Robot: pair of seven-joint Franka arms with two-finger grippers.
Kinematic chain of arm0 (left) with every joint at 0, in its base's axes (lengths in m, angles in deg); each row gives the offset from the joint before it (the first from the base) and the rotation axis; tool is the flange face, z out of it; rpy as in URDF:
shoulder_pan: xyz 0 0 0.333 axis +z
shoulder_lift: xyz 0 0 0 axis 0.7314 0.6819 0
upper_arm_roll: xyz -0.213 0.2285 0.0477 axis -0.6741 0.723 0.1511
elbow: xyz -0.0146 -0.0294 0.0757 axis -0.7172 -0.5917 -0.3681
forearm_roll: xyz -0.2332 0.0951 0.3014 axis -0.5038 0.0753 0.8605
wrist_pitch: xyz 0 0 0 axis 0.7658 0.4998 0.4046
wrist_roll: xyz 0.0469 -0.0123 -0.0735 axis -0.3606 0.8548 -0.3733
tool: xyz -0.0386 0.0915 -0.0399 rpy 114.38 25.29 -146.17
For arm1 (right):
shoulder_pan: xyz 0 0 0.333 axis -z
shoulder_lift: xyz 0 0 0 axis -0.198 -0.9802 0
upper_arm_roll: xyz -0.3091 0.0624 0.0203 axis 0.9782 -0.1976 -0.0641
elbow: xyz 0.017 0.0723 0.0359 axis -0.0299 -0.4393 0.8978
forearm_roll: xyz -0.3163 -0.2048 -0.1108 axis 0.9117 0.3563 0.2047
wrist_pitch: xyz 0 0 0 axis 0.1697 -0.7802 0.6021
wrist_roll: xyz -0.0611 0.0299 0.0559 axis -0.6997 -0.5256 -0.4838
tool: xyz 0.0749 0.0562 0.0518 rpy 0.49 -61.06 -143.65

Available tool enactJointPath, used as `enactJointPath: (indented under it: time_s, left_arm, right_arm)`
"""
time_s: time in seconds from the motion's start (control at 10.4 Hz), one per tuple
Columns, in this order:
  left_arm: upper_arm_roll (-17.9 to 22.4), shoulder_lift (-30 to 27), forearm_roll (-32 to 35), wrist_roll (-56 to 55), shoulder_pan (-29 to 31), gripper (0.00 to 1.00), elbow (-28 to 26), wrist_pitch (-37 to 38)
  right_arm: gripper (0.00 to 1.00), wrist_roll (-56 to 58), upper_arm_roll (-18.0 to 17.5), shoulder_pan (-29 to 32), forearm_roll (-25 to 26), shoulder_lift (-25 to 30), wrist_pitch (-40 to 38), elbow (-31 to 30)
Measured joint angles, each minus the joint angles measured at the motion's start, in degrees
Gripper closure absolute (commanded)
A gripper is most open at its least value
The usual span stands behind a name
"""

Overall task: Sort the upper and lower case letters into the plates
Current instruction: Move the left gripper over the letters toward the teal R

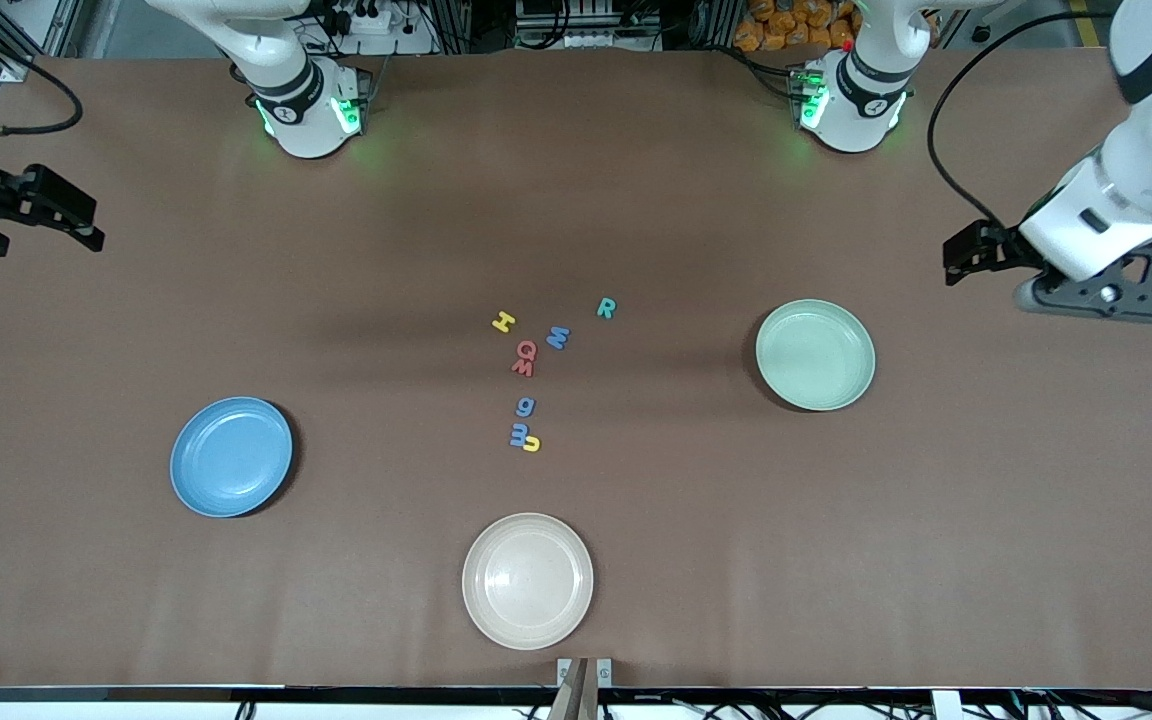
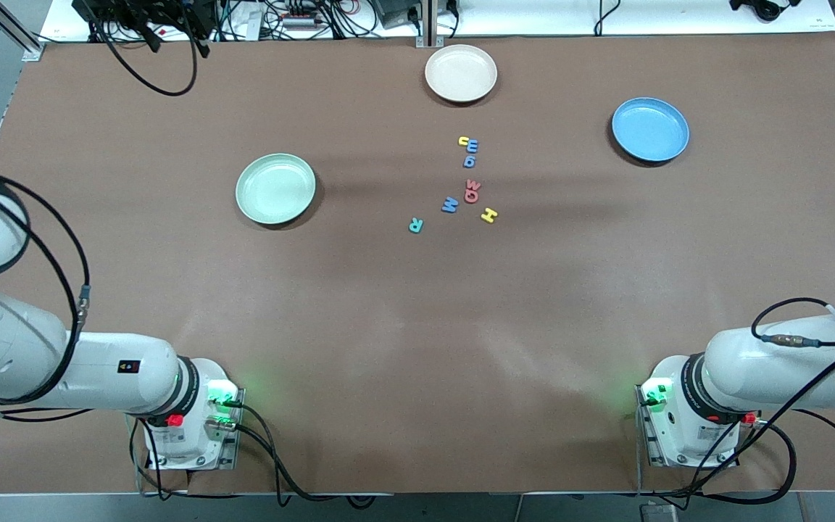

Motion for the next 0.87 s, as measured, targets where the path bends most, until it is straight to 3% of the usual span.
enactJointPath:
  time_s: [0.58,0.87]
  left_arm:
    - [-0.96,13.94,4.57,-8.89,-14.24,0.00,0.05,-5.69]
    - [-1.06,20.93,4.60,-8.89,-17.33,0.00,0.98,-9.49]
  right_arm:
    - [0.00,0.28,-0.22,0.71,-0.35,-2.85,1.26,-3.66]
    - [0.00,0.28,-0.12,0.78,-0.39,-8.71,4.81,-3.92]
